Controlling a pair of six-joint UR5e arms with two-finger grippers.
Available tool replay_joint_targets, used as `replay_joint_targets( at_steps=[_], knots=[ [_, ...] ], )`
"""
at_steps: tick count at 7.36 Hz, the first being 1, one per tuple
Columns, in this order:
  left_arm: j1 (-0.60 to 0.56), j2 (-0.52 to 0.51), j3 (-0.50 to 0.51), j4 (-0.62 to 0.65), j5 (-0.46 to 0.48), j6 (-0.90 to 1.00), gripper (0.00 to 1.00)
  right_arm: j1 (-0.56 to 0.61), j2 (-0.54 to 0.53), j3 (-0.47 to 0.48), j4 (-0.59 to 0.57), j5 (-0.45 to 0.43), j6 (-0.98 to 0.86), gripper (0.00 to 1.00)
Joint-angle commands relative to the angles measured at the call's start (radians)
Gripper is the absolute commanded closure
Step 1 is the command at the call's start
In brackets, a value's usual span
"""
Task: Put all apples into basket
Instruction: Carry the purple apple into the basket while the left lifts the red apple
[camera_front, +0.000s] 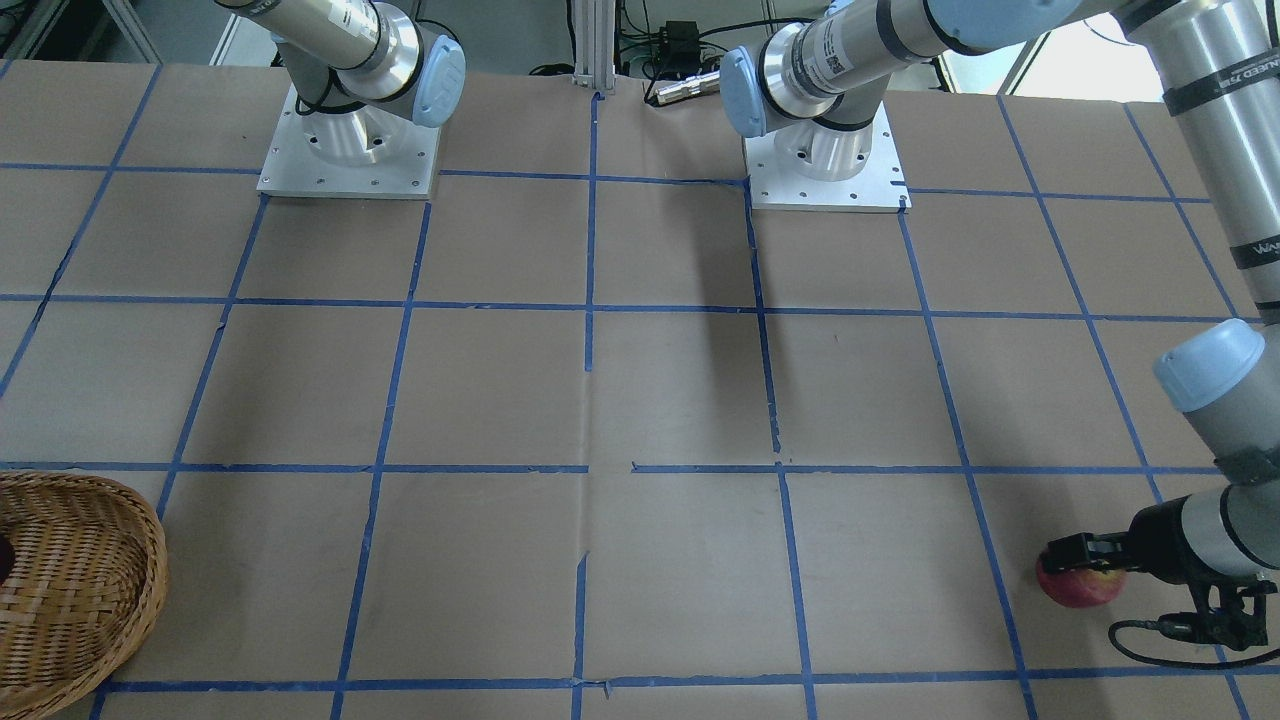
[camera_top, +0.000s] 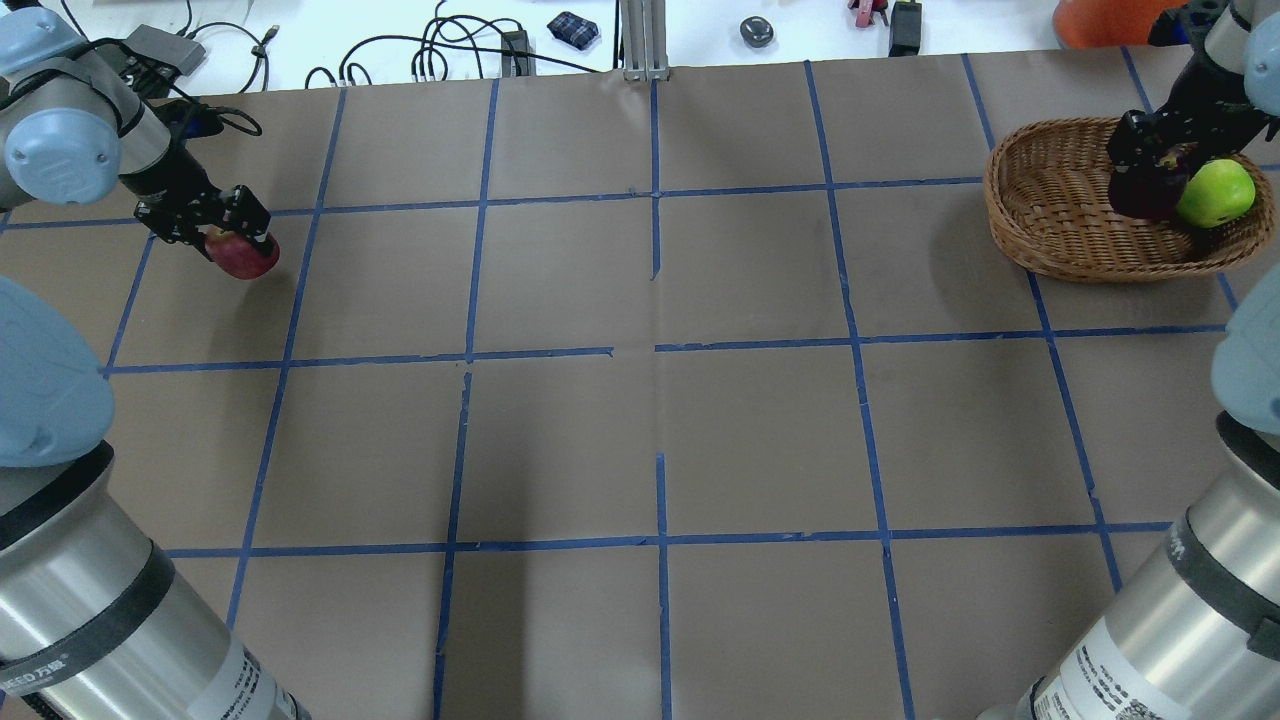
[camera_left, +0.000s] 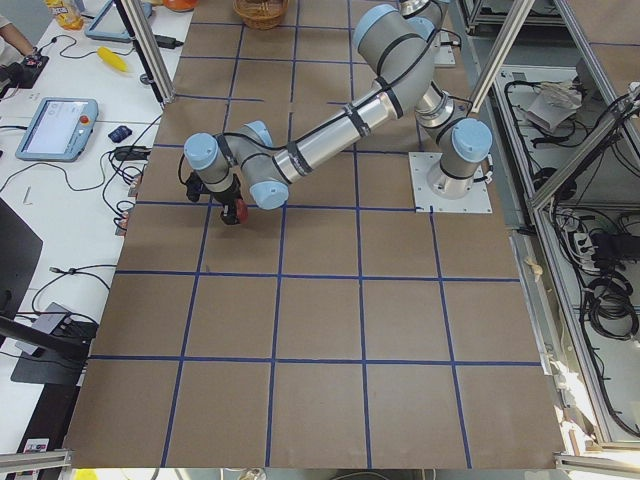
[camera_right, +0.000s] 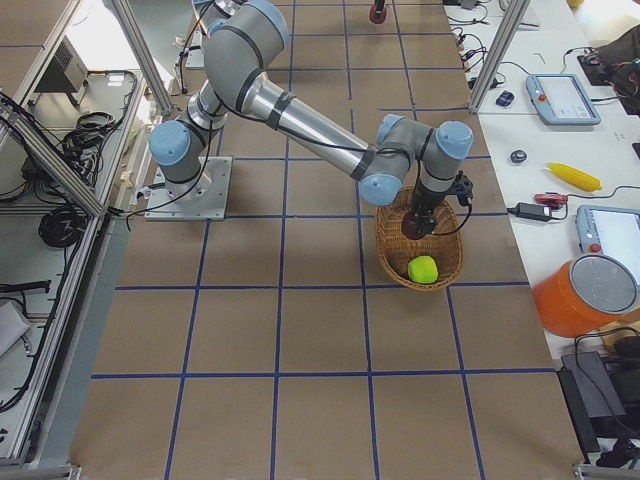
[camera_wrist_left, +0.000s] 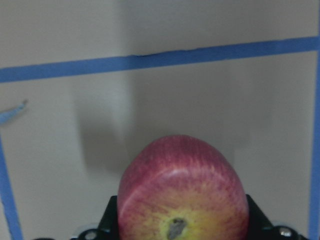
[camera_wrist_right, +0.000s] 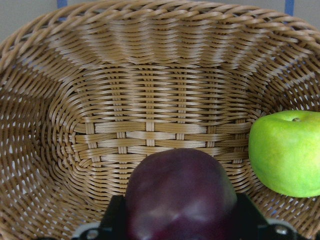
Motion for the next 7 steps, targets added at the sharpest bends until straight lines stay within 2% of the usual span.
replay_joint_targets(
  at_steps=[1,2,3,6,7],
  knots=[
    [-0.075,0.095,-0.11,-0.025,-0.011,-0.121,0.96,-0.002,0.04,-0.007,-0.006,0.003,-0.001,1.0],
    [-0.115,0.144,-0.182,-0.011,-0.016,-0.239,0.96,-0.002,0.043,-0.001,-0.007,0.0,-0.011,1.0],
    [-0.179,0.182,-0.21,-0.002,-0.014,-0.354,0.96,-0.002,0.044,0.002,-0.007,-0.006,-0.009,0.89],
    [-0.38,0.204,-0.201,0.012,-0.014,-0.691,0.96,-0.007,0.064,-0.01,-0.009,-0.011,-0.006,0.87],
    [-0.452,0.204,-0.2,0.015,-0.014,-0.794,0.96,-0.007,0.072,-0.005,-0.048,-0.012,-0.009,0.72]
  ],
)
